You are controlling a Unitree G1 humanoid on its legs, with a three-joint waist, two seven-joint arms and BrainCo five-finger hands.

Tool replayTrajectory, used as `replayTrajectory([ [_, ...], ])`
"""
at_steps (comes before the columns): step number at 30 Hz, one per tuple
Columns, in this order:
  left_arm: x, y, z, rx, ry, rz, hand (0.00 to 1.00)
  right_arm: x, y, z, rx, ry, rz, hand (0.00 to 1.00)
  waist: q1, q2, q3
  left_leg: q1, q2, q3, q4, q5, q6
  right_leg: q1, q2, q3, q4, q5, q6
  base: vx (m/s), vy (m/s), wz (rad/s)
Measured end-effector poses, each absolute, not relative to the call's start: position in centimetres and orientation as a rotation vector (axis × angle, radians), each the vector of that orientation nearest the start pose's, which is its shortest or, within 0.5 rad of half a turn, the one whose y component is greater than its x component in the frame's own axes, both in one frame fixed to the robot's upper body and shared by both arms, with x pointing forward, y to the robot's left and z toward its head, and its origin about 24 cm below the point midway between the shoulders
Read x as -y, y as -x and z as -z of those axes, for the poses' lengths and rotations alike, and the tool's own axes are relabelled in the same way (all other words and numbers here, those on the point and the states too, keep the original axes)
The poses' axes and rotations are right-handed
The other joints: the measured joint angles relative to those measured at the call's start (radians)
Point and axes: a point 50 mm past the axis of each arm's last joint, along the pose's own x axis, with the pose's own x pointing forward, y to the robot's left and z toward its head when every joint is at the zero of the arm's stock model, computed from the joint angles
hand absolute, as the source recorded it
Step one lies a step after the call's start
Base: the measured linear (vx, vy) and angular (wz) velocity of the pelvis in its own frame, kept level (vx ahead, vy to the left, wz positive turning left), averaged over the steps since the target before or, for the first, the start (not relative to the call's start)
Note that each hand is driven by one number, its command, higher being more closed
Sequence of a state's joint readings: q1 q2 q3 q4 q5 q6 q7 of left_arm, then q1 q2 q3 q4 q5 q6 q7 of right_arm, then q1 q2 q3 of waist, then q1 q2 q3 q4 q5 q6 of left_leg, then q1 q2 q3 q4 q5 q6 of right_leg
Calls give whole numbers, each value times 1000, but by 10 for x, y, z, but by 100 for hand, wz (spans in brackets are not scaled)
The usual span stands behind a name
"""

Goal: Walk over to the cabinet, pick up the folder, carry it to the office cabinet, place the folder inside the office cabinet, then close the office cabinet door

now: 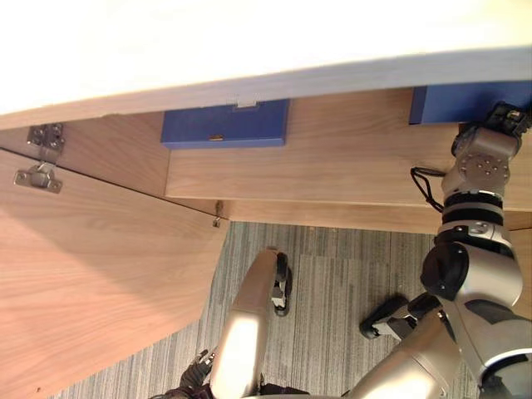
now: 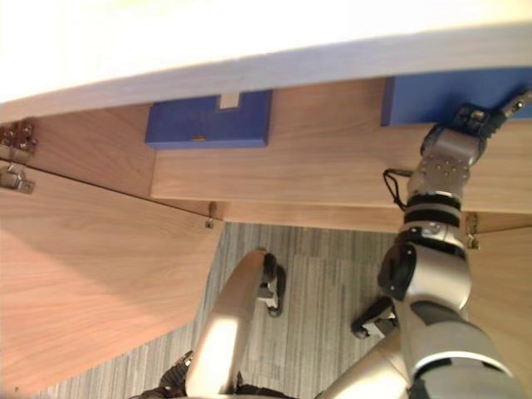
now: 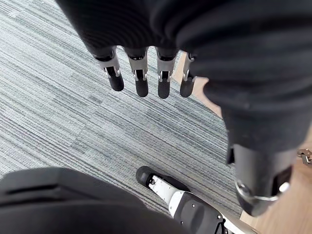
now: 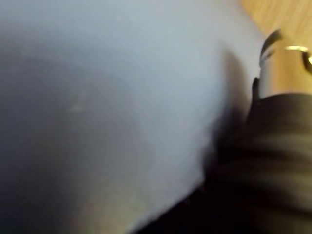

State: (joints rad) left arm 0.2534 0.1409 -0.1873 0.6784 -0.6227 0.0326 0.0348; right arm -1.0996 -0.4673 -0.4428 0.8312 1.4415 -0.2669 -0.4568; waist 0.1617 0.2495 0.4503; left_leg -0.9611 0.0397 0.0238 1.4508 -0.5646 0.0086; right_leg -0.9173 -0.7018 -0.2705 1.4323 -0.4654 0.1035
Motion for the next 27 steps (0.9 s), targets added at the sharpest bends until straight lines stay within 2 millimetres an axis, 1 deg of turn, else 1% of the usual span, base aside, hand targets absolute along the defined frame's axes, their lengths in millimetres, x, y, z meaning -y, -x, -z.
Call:
replayTrajectory([
  [4,-171,-98,141,-965,403,-232,0,309,-379,-217,390,-1557,626,0,-5,1,0,53,1,4,-29,0,0,55,1,-13,-26,-4,8,-7,-9,-2],
  [8,-172,-100,140,-962,404,-233,0,315,-374,-191,359,-1581,694,0,-11,3,-2,117,1,-1,-72,3,0,139,5,-50,-69,2,4,0,-36,2],
  [10,-172,-101,140,-958,404,-232,0,320,-370,-182,354,-1596,723,0,-10,2,-2,147,1,-2,-93,4,-1,172,7,-64,-88,4,4,34,-44,1],
  [12,-172,-102,139,-954,391,-225,0,320,-371,-173,301,-1612,736,0,-14,2,-4,180,1,-1,-118,4,-2,209,9,-78,-113,6,5,49,-43,-3],
  [15,-174,-113,129,-896,375,-197,0,323,-368,-165,262,-1598,742,0,-15,2,-4,214,3,2,-146,5,-3,243,16,-88,-139,9,10,46,-29,-3],
  [17,-172,-121,118,-833,378,-163,0,326,-366,-161,236,-1571,741,0,-15,1,-5,231,3,8,-161,6,-3,258,18,-90,-154,14,15,53,-21,-4],
  [20,-169,-127,105,-774,390,-125,0,329,-365,-153,186,-1522,752,0,-23,0,-5,258,3,12,-185,6,-3,289,22,-103,-181,21,22,50,-3,-1],
  [22,-165,-128,102,-764,396,-102,0,331,-363,-149,175,-1506,753,0,-26,0,-5,268,4,12,-194,7,-1,305,25,-112,-194,24,24,46,5,0],
  [24,-156,-128,98,-760,411,-55,0,331,-363,-145,142,-1457,748,0,-27,-3,-4,282,15,20,-204,7,-1,317,33,-114,-208,28,28,52,7,-6],
  [25,-154,-128,96,-753,418,-43,0,331,-362,-141,110,-1389,739,0,-29,-3,-4,292,17,21,-213,7,-1,329,38,-118,-220,32,29,66,7,-7],
  [26,-153,-130,93,-743,423,-32,0,333,-360,-134,59,-1252,729,0,-32,-4,-3,311,18,23,-224,7,0,348,39,-123,-231,34,32,56,6,-6],
  [27,-152,-130,91,-735,426,-27,0,332,-360,-130,28,-1180,719,0,-32,-7,-3,321,18,25,-230,7,0,357,40,-123,-236,34,33,69,-1,-5],
])
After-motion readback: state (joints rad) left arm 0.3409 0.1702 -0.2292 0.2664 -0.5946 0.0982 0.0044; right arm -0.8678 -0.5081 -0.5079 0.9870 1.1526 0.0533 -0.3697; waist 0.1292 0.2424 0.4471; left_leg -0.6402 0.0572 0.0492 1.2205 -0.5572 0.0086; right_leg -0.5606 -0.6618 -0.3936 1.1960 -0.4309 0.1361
